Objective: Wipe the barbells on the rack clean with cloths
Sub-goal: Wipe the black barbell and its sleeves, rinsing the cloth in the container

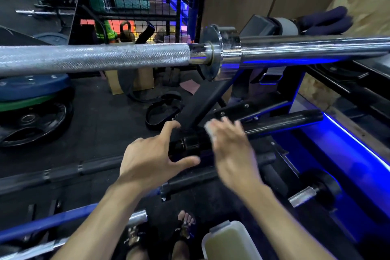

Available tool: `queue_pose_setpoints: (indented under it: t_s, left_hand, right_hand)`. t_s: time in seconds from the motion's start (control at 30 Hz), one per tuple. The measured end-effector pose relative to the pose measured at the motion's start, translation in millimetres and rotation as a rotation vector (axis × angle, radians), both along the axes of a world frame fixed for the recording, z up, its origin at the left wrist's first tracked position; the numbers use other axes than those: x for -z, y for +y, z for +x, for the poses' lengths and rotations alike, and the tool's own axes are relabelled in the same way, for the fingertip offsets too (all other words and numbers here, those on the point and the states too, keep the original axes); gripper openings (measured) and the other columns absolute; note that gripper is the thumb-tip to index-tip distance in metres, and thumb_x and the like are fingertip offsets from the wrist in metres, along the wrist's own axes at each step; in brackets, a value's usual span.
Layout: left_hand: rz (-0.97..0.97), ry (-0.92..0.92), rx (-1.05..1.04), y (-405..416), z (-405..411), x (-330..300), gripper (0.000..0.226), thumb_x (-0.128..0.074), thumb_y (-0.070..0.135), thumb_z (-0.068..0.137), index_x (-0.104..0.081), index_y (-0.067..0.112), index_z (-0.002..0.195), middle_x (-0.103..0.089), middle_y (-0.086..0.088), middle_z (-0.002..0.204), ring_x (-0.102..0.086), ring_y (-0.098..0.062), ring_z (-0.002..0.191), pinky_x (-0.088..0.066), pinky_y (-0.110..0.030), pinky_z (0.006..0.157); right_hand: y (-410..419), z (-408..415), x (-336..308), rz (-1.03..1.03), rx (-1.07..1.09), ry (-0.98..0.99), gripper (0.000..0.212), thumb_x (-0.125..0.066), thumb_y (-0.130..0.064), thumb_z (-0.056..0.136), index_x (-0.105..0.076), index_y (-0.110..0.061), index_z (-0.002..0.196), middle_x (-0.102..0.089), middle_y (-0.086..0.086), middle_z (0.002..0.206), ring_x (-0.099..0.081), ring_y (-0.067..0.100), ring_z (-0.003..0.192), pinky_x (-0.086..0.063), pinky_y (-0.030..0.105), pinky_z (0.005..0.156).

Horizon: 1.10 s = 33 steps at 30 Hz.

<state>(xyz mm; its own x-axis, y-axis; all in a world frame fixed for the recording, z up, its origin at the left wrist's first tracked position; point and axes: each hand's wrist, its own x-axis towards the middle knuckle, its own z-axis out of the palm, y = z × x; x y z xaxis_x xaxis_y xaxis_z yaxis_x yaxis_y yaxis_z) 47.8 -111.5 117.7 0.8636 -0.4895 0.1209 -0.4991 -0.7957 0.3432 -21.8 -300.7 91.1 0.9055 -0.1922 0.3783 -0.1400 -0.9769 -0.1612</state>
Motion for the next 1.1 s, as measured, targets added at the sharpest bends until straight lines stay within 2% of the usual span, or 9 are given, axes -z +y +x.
queue_pose_setpoints:
  t_s: [0.13,0.2,0.3,0.37,0.47,0.6,0.8,1.0,1.1]
  left_hand:
    - [0.006,0.0,-0.003,0.8,6.0,10.9,0.077,-0.014,0.091,0.079,-0.032,0.048,0.141,-0.07,0.011,0.082,-0.065,-0.021,0.092,-0.039,-0.035,0.074]
    - [-0.002,0.022,0.004,2.6,6.0,10.1,0.077,-0.017,0.093,0.078,-0.032,0.05,0.14,-0.067,0.01,0.072,-0.064,-0.02,0.087,-0.038,-0.035,0.072]
    - [-0.026,0.062,0.006,4.0,6.2,6.4,0.076,-0.028,0.095,0.073,-0.03,0.052,0.136,-0.061,0.005,0.054,-0.061,-0.015,0.072,-0.038,-0.033,0.065]
    - [-0.014,0.054,0.017,2.8,5.2,5.1,0.078,-0.033,0.096,0.071,-0.028,0.053,0.136,-0.061,0.005,0.053,-0.059,-0.013,0.067,-0.039,-0.032,0.063]
    - [0.005,0.044,0.01,0.6,4.4,6.5,0.079,-0.023,0.095,0.074,-0.024,0.054,0.142,-0.063,0.008,0.061,-0.059,-0.016,0.075,-0.041,-0.033,0.07]
    - [0.015,0.048,0.013,0.9,8.7,9.9,0.083,-0.012,0.095,0.076,-0.026,0.052,0.146,-0.065,0.015,0.073,-0.063,-0.019,0.087,-0.039,-0.034,0.071]
    - [0.021,0.038,0.059,3.1,3.3,-1.7,0.084,-0.034,0.096,0.07,-0.024,0.051,0.141,-0.059,0.008,0.058,-0.055,-0.008,0.059,-0.033,-0.025,0.055]
    - [0.038,0.045,0.062,1.0,0.2,-3.5,0.083,-0.021,0.093,0.08,-0.02,0.05,0.151,-0.071,0.012,0.112,-0.066,-0.021,0.099,-0.038,-0.033,0.071]
    - [0.032,0.028,0.067,1.5,-0.8,-4.6,0.079,-0.024,0.093,0.079,-0.023,0.052,0.147,-0.07,0.016,0.121,-0.066,-0.02,0.102,-0.037,-0.032,0.073]
  right_hand:
    - [-8.6,-6.9,5.1,-0.085,-0.177,0.015,0.057,-0.041,-0.006,0.097,-0.046,-0.019,0.152,-0.047,-0.002,0.156,-0.035,0.019,0.148,-0.013,0.04,0.125]
    - [-49.9,-9.4,4.5,-0.174,-0.054,0.09,0.061,-0.036,-0.004,0.091,-0.046,-0.022,0.149,-0.051,-0.004,0.15,-0.04,0.023,0.145,-0.019,0.046,0.124]
    - [-84.3,-13.4,-2.8,0.032,0.187,0.016,0.053,-0.036,0.0,0.095,-0.052,-0.011,0.144,-0.056,0.006,0.145,-0.043,0.031,0.143,-0.021,0.049,0.124]
    - [-60.2,-7.2,0.9,0.003,0.218,0.002,0.056,-0.039,0.007,0.087,-0.055,-0.01,0.138,-0.057,0.008,0.14,-0.047,0.036,0.136,-0.028,0.048,0.12]
    - [-14.6,-6.9,13.4,-0.038,0.011,0.005,0.058,-0.046,0.006,0.09,-0.05,-0.011,0.145,-0.051,0.006,0.15,-0.041,0.032,0.143,-0.023,0.044,0.124]
    - [-47.3,-19.5,12.2,-0.087,-0.123,-0.02,0.055,-0.048,-0.005,0.097,-0.045,-0.013,0.152,-0.048,0.002,0.156,-0.037,0.022,0.148,-0.015,0.04,0.124]
    - [-100.4,-23.2,10.9,0.086,0.251,-0.004,0.058,-0.025,-0.023,0.098,-0.047,-0.013,0.151,-0.046,0.006,0.157,-0.035,0.029,0.149,-0.019,0.046,0.126]
    - [-39.8,-24.4,11.3,-0.149,0.151,-0.041,0.059,-0.059,-0.009,0.09,-0.05,-0.01,0.148,-0.051,0.008,0.152,-0.043,0.034,0.144,-0.017,0.044,0.12]
    - [-20.4,-23.0,9.0,-0.199,0.065,-0.034,0.056,-0.051,-0.012,0.094,-0.048,-0.018,0.149,-0.045,-0.003,0.156,-0.033,0.027,0.149,-0.015,0.043,0.122]
